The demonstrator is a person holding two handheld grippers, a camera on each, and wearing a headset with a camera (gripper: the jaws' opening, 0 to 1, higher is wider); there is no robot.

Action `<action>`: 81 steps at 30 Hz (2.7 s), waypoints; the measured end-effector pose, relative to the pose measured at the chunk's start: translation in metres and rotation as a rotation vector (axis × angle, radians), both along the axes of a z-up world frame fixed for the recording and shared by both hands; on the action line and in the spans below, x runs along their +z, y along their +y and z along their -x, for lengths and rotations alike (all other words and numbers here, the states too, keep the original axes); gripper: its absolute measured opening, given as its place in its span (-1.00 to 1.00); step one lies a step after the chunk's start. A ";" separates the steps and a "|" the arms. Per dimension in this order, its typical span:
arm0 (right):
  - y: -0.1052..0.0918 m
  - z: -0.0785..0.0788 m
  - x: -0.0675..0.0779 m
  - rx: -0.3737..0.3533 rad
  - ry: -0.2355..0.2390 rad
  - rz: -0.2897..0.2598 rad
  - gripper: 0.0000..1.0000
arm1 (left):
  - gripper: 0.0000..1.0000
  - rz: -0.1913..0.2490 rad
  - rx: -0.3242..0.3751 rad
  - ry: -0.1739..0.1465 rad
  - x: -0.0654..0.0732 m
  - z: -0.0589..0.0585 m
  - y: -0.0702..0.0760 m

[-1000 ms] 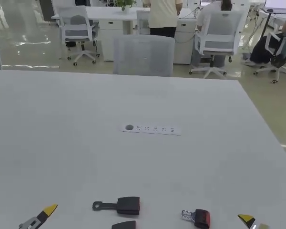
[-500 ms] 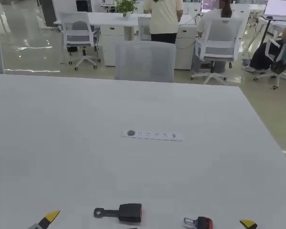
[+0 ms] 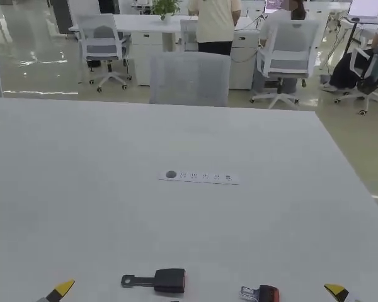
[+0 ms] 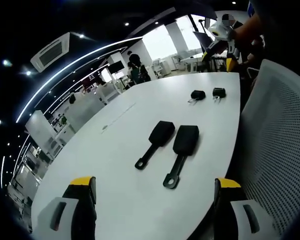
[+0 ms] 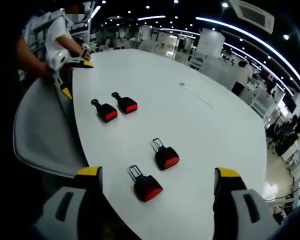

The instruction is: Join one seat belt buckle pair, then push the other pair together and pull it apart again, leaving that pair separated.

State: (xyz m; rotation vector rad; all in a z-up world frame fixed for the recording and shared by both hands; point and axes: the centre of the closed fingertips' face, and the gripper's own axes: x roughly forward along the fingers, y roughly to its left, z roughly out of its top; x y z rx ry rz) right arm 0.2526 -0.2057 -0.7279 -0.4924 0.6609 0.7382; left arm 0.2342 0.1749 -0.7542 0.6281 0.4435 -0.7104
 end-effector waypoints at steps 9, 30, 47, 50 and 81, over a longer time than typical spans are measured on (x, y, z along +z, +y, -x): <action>-0.003 0.008 -0.010 0.001 0.017 -0.011 0.87 | 1.00 -0.009 0.007 0.016 -0.003 0.000 0.002; -0.009 0.005 -0.019 0.059 0.059 -0.008 0.34 | 0.97 -0.107 -0.045 0.179 -0.023 0.008 0.009; -0.005 0.011 -0.049 0.254 0.125 0.085 0.01 | 0.53 -0.135 -0.120 0.360 -0.041 -0.022 -0.046; -0.004 0.010 -0.056 0.281 0.139 0.103 0.00 | 0.42 -0.129 -0.125 0.398 -0.050 -0.026 -0.058; -0.009 0.011 -0.106 0.487 0.266 0.226 -0.32 | -0.22 -0.301 -0.419 0.526 -0.087 -0.035 -0.119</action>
